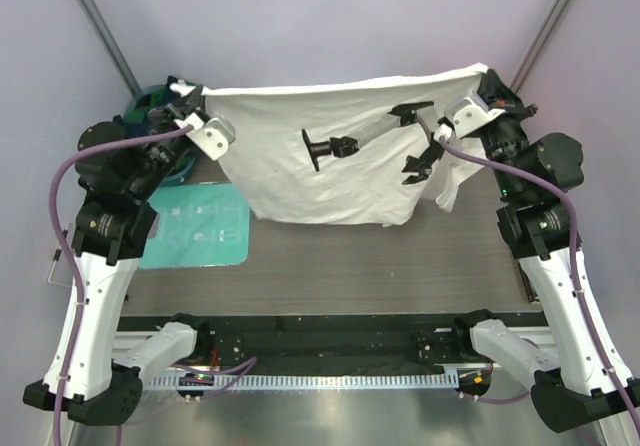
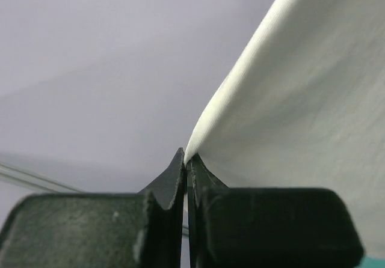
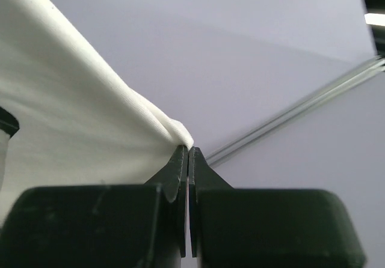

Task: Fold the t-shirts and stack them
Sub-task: Flatten the tshirt out

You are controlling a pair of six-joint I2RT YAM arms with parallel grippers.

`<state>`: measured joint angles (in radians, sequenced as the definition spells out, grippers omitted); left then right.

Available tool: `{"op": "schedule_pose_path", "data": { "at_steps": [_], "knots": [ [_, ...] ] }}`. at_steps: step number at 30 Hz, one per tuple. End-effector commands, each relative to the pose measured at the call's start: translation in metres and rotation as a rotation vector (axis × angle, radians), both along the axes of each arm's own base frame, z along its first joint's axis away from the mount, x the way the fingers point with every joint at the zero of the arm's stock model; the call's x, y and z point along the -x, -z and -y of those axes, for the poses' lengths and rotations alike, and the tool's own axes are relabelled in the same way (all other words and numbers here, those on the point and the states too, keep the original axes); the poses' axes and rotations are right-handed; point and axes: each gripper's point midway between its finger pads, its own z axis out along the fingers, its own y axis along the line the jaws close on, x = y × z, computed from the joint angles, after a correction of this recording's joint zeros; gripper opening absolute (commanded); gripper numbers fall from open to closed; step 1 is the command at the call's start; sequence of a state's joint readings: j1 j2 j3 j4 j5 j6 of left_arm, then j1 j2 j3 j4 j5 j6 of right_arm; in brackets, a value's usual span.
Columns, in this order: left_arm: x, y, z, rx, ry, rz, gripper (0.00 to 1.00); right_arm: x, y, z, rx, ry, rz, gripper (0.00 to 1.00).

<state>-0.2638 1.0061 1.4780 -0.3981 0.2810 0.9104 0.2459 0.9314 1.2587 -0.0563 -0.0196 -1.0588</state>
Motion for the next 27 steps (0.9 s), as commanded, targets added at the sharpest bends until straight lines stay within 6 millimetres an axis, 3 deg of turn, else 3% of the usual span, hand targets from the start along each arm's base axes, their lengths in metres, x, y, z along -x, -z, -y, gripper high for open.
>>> {"op": "schedule_pose_path", "data": {
  "at_steps": [1,4,7,10,11,12,14,15,17,18,21,22,23,24,25,26,27],
  "knots": [
    [0.013,-0.091,-0.010,0.082,-0.038,0.316,0.00,0.040,-0.109,0.027,-0.051,0.122,0.400,0.01],
    [-0.005,-0.098,-0.009,0.029,-0.064,0.358,0.00,0.026,-0.124,0.029,-0.059,0.149,0.421,0.01],
    [-0.033,-0.076,-0.014,-0.088,-0.138,0.334,0.00,-0.008,-0.107,0.020,-0.031,0.150,0.363,0.01],
    [-0.072,-0.021,-0.013,-0.229,-0.171,0.202,0.00,-0.049,-0.057,0.003,0.044,0.106,0.251,0.01],
    [-0.087,0.000,-0.009,-0.277,-0.164,0.154,0.00,-0.064,-0.030,-0.002,0.070,0.092,0.192,0.01],
    [-0.094,0.025,-0.008,-0.318,-0.150,0.089,0.00,-0.079,-0.009,-0.010,0.091,0.058,0.147,0.01],
    [-0.106,0.055,-0.004,-0.382,-0.127,0.026,0.00,-0.100,0.023,-0.014,0.110,0.041,0.072,0.01],
    [-0.118,0.083,-0.001,-0.449,-0.112,-0.027,0.00,-0.116,0.044,-0.018,0.127,0.030,0.020,0.01],
    [-0.132,0.102,-0.003,-0.465,-0.133,-0.055,0.00,-0.135,0.062,-0.016,0.105,0.036,-0.016,0.01],
    [-0.147,0.127,-0.002,-0.490,-0.139,-0.103,0.00,-0.154,0.084,-0.015,0.108,0.050,-0.062,0.01],
    [-0.176,0.151,-0.010,-0.512,-0.228,-0.128,0.00,-0.180,0.100,-0.008,0.083,0.087,-0.056,0.02],
    [-0.198,0.165,-0.012,-0.522,-0.275,-0.114,0.00,-0.195,0.109,0.000,0.067,0.148,-0.037,0.07],
    [-0.209,0.163,-0.014,-0.514,-0.329,-0.075,0.00,-0.204,0.114,0.004,0.083,0.183,-0.016,0.17],
    [-0.219,0.160,-0.027,-0.512,-0.447,-0.046,0.00,-0.206,0.098,0.011,0.059,0.228,0.085,0.42],
    [-0.241,0.184,-0.032,-0.564,-0.516,-0.042,0.00,-0.221,0.123,0.022,0.067,0.315,0.061,0.50],
    [-0.251,0.150,-0.035,-0.502,-0.614,0.118,0.00,-0.225,0.112,0.031,0.084,0.391,0.103,0.57],
    [-0.257,0.151,-0.046,-0.515,-0.711,0.143,0.04,-0.229,0.107,0.039,0.068,0.451,0.129,0.67]
  ]
}}
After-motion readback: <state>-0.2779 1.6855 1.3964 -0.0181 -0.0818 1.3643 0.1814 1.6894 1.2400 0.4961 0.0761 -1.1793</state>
